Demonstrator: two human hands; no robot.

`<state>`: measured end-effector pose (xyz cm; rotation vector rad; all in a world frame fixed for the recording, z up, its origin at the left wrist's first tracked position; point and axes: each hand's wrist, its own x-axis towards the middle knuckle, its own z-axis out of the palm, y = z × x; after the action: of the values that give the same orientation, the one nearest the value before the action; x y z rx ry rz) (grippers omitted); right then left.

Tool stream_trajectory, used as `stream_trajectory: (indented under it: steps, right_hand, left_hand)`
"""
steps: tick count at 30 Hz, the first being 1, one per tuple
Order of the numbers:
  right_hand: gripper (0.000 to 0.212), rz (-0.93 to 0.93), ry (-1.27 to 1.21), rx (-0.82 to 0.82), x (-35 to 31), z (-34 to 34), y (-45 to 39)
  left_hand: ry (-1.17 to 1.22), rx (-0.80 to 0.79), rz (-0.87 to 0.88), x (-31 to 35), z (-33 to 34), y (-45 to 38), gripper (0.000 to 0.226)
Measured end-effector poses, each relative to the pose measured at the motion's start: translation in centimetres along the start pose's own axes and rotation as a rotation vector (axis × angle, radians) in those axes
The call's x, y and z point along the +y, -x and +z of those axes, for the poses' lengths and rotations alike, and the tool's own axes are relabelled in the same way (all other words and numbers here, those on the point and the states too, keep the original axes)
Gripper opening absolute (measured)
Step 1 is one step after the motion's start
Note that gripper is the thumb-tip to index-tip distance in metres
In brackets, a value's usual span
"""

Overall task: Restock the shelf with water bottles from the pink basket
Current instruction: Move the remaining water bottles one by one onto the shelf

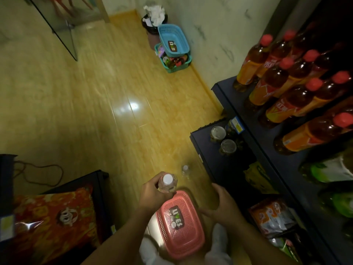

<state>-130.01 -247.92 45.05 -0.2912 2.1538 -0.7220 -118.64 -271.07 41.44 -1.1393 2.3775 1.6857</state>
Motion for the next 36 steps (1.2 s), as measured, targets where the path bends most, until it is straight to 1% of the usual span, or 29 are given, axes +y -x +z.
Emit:
stream_trajectory:
  steps: [2, 6, 7, 10, 14, 19, 23, 26, 29, 34, 36]
  right_hand:
    - [0.131, -0.025, -0.011, 0.02, -1.8, -1.0, 1.2]
    - [0.123, -0.06, -0.047, 0.041, -4.8, -2.5, 3.4]
    - [0.123, -0.074, -0.052, 0.046, -5.5, -2.8, 4.0]
    - [0.135, -0.107, -0.074, 0.065, -7.1, -3.7, 5.5]
    - [0.115, -0.134, -0.084, 0.098, -8.9, -4.3, 7.2]
    - [0.109, -0.195, -0.07, 0.134, -10.7, -5.3, 8.8]
    - [0.11, -0.207, -0.122, 0.155, -11.7, -5.7, 10.4]
    - [0.111, -0.234, -0.139, 0.161, -11.5, -5.4, 11.5]
    - [0.109, -0.249, -0.161, 0.16, -11.5, -5.7, 12.4]
    - [0.117, -0.264, -0.216, 0.188, -12.6, -8.0, 12.7]
    - [0.117, -0.283, -0.241, 0.205, -13.3, -9.2, 12.7]
  left_hand:
    - [0.021, 0.021, -0.013, 1.4, -1.0, 1.1, 0.058]
    - [0.038, 0.05, -0.047, 3.8, -2.8, 3.6, 0.063]
    - [0.047, 0.056, -0.052, 4.4, -3.3, 4.1, 0.066]
    - [0.047, 0.071, -0.057, 6.0, -4.5, 5.4, 0.073]
    - [0.052, 0.102, -0.065, 8.0, -6.1, 6.8, 0.078]
    - [0.05, 0.123, -0.059, 10.1, -7.7, 8.3, 0.083]
    - [0.067, 0.164, -0.044, 12.2, -8.7, 10.0, 0.072]
    - [0.084, 0.163, -0.016, 13.7, -9.5, 11.0, 0.067]
    - [0.089, 0.156, 0.029, 15.3, -10.5, 11.3, 0.062]
    - [0.154, 0.17, 0.133, 19.9, -12.7, 10.9, 0.046]
    - [0.197, 0.183, 0.18, 22.1, -13.7, 10.5, 0.05]
